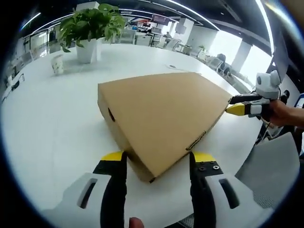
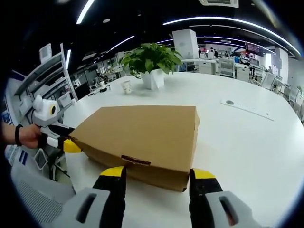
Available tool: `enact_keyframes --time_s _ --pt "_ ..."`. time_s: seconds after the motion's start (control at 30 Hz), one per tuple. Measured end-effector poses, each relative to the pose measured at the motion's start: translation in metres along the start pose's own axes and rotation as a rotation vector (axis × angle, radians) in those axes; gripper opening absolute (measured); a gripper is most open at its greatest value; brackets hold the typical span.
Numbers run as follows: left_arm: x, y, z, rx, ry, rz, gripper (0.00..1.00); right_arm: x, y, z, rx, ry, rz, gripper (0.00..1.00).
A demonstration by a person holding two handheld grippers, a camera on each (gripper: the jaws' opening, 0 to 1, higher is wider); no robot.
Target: Operate the shoe box by opening the lid, removing the specified soft item, and placing it in the target area until the item is outside and the box remains undamaged.
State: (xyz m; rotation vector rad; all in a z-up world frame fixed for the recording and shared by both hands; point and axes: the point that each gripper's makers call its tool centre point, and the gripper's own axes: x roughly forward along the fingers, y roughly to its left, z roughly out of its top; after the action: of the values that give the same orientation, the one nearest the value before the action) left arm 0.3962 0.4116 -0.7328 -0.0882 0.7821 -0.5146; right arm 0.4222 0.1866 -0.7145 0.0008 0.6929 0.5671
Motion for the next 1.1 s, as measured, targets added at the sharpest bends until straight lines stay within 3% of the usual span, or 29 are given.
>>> enact_keyframes --time_s 0.27,0.63,0.93,1.1 --pt "-0.005 0.000 0.004 -0.008 -0.005 0.002 0.51 -0.003 0.002 0.004 0.006 -0.005 -0.002 0.50" --pt "-0.021 -0.004 0.023 -0.046 -0.062 -0.012 0.51 -0.014 0.003 0.026 -0.016 -0.057 -0.006 0.47" --pt "-0.031 0.002 0.041 0.027 -0.083 0.017 0.42 -0.022 0.003 0.053 -0.030 -0.111 -0.008 0.46" --pt "-0.035 0.009 0.049 0.097 -0.084 0.066 0.35 -0.023 0.006 0.065 -0.040 -0.129 -0.010 0.46"
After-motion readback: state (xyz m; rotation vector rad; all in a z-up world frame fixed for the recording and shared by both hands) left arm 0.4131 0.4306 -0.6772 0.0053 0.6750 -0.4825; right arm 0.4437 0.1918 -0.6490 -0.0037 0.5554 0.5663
